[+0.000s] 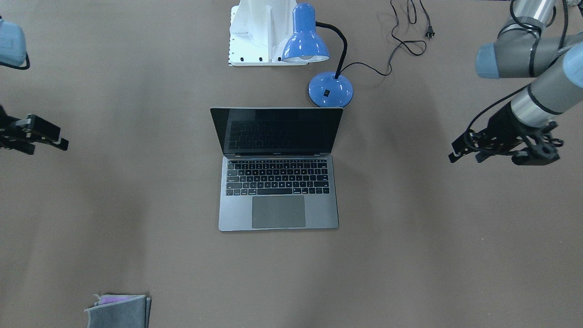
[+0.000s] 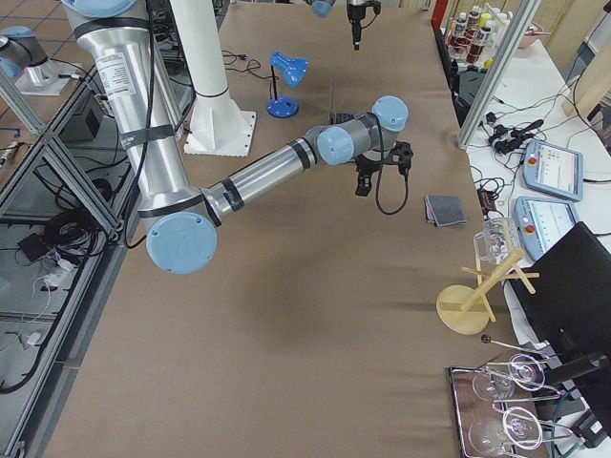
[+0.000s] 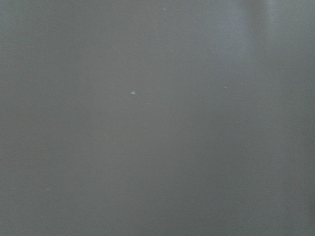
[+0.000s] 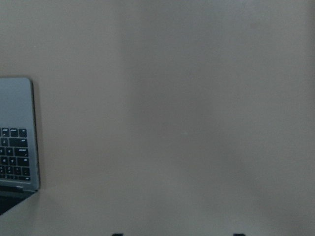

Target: Close laptop

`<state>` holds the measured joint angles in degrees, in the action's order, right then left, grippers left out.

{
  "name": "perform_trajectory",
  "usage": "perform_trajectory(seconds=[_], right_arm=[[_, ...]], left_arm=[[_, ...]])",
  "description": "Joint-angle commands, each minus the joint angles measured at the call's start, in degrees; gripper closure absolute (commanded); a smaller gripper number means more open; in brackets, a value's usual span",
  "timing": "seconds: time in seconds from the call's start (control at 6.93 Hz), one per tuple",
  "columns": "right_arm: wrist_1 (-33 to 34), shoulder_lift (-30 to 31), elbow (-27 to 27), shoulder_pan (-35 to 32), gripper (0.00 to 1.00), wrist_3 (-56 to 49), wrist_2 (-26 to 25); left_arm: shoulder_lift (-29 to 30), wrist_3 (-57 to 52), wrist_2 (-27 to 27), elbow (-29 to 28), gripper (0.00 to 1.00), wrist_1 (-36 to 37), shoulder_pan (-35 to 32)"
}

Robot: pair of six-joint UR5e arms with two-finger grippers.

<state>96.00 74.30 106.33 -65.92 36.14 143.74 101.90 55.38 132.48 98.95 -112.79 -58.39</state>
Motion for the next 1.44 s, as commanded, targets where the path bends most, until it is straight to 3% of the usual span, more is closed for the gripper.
perform_trajectory(seconds=[0.0, 0.29, 0.58, 1.01, 1.3], right_arm=[[-2.81, 0.84, 3.53, 6.56, 1.0, 5.08, 0.22], [-12.11, 4.79, 3.8, 12.53, 1.0, 5.26, 0.22], [-12.77, 3.84, 4.93, 17.47, 1.0, 6.31, 0.14], [-12.68, -5.27, 4.33, 23.71, 1.0, 16.38, -1.61], [-12.77, -7.49, 3.97, 24.78, 1.0, 17.91, -2.24]], left_arm=[[0.22, 9.02, -1.77, 5.36, 0.98, -0.59, 8.96], [0.23, 11.24, -3.63, 6.87, 1.0, -0.67, 13.46], [0.31, 15.07, -3.55, 9.06, 1.0, -0.67, 16.27], [5.32, 22.4, -3.72, 9.16, 1.0, -0.32, 20.24], [8.65, 24.86, -4.07, 7.23, 1.0, -0.15, 21.56]])
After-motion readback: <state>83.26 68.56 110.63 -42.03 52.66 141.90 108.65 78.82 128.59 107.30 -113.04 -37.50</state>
